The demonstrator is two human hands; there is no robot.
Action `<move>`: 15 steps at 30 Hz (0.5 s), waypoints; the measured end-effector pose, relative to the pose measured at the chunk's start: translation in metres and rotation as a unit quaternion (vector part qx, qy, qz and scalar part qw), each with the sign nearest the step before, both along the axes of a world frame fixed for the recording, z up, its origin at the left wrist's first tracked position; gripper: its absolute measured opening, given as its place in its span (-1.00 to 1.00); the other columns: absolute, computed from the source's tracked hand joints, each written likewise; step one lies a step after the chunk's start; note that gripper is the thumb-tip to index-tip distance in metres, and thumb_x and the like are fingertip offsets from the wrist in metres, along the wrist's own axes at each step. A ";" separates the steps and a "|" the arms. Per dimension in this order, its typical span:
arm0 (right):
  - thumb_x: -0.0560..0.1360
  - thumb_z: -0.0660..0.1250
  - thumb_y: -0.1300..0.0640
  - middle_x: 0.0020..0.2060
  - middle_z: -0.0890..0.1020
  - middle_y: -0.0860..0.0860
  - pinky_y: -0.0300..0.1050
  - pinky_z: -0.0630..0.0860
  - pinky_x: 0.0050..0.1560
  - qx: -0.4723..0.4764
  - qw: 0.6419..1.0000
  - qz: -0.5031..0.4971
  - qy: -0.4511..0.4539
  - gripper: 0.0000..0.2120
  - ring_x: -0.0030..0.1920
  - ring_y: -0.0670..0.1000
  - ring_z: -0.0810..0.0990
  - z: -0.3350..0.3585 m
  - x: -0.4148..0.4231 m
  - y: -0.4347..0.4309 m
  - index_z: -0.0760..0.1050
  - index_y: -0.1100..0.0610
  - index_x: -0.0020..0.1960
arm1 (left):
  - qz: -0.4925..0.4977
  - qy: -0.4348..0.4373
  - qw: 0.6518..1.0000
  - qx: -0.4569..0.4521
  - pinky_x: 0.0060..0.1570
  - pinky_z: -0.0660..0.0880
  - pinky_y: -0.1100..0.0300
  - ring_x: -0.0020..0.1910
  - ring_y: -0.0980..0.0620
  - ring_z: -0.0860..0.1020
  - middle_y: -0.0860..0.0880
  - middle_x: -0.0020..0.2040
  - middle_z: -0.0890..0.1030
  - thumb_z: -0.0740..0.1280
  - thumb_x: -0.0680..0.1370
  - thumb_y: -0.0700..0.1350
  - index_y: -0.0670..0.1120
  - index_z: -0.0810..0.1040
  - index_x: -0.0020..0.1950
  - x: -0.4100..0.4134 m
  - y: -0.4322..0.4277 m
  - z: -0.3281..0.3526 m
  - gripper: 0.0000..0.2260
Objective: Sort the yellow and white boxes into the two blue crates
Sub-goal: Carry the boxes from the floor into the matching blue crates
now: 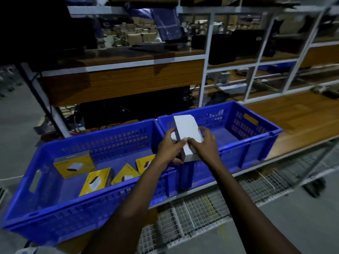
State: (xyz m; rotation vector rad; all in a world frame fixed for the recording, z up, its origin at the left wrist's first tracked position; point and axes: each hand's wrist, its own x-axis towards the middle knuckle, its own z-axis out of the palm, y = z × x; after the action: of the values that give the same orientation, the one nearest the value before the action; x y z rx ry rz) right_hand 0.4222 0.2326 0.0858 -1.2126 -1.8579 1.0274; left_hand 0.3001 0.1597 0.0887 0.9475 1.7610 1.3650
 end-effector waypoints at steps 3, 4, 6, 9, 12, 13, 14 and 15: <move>0.44 0.39 -0.17 0.30 0.43 0.14 -0.08 0.38 -0.03 0.013 0.999 0.000 -0.034 -0.37 0.24 0.15 0.46 0.003 0.027 0.030 0.29 -0.02 0.42 | 0.009 -0.019 1.000 0.020 -0.32 0.64 -0.13 -0.10 -0.25 0.65 -0.20 0.07 0.58 0.31 0.62 -0.06 0.04 0.37 0.43 0.028 0.036 0.005 -0.62; 0.43 0.39 -0.22 0.30 0.44 0.13 -0.05 0.41 0.01 0.021 0.999 0.006 -0.046 -0.35 0.25 0.15 0.46 0.004 0.035 0.041 0.28 -0.04 0.43 | 0.009 -0.021 0.999 0.024 -0.36 0.63 -0.07 -0.13 -0.23 0.65 -0.19 0.07 0.59 0.29 0.62 -0.11 0.03 0.39 0.42 0.036 0.050 0.009 -0.64; 0.41 0.37 -0.27 0.32 0.43 0.11 0.03 0.46 0.14 0.039 0.997 0.019 -0.059 -0.32 0.29 0.15 0.43 0.006 0.049 0.065 0.27 -0.08 0.44 | 0.015 -0.019 0.999 0.026 -0.44 0.61 0.05 -0.17 -0.17 0.64 -0.16 0.08 0.60 0.26 0.62 -0.19 -0.01 0.42 0.42 0.051 0.078 0.016 -0.65; 0.37 0.40 -0.25 0.40 0.33 0.08 0.12 0.45 0.24 0.077 0.995 0.022 -0.063 -0.29 0.35 0.15 0.37 0.012 0.070 0.101 0.25 -0.12 0.45 | 0.018 -0.010 0.999 0.033 -0.45 0.60 0.07 -0.22 -0.15 0.60 -0.13 0.03 0.60 0.22 0.64 -0.19 -0.05 0.44 0.40 0.073 0.122 0.027 -0.67; 0.36 0.39 -0.22 0.44 0.27 0.08 0.11 0.47 0.20 0.124 0.990 0.013 -0.063 -0.31 0.36 0.17 0.36 0.022 0.092 0.141 0.27 -0.15 0.44 | 0.037 -0.010 0.998 0.054 -0.37 0.63 0.01 -0.23 -0.11 0.60 -0.04 -0.06 0.57 0.19 0.63 -0.20 -0.03 0.44 0.37 0.097 0.165 0.039 -0.69; 0.37 0.39 -0.22 0.45 0.26 0.07 0.11 0.47 0.20 0.140 0.988 0.010 -0.067 -0.33 0.37 0.17 0.35 0.025 0.099 0.154 0.29 -0.15 0.43 | 0.046 -0.003 0.997 0.057 -0.39 0.62 0.04 -0.26 -0.06 0.59 -0.06 -0.03 0.58 0.18 0.62 -0.21 -0.02 0.43 0.37 0.104 0.179 0.040 -0.68; 0.39 0.39 -0.21 0.46 0.25 0.06 0.09 0.46 0.21 0.153 0.985 0.007 -0.075 -0.35 0.38 0.16 0.35 0.028 0.105 0.167 0.31 -0.15 0.43 | 0.055 0.010 0.997 0.059 -0.39 0.62 0.05 -0.26 -0.05 0.59 -0.10 0.03 0.60 0.18 0.61 -0.21 -0.01 0.41 0.39 0.112 0.192 0.041 -0.66; 0.39 0.39 -0.21 0.47 0.26 0.06 0.08 0.45 0.21 0.163 0.983 0.006 -0.082 -0.38 0.38 0.15 0.35 0.030 0.110 0.181 0.34 -0.14 0.41 | 0.061 0.038 0.996 0.057 -0.33 0.62 0.03 -0.20 -0.07 0.60 -0.14 0.12 0.60 0.18 0.61 -0.20 0.00 0.39 0.41 0.118 0.205 0.040 -0.63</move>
State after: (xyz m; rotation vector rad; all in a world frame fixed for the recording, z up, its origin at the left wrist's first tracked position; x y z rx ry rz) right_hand 0.5324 0.4134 0.1162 -1.1163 -2.0648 0.6090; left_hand 0.4184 0.3649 0.1283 0.9786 1.8400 1.5394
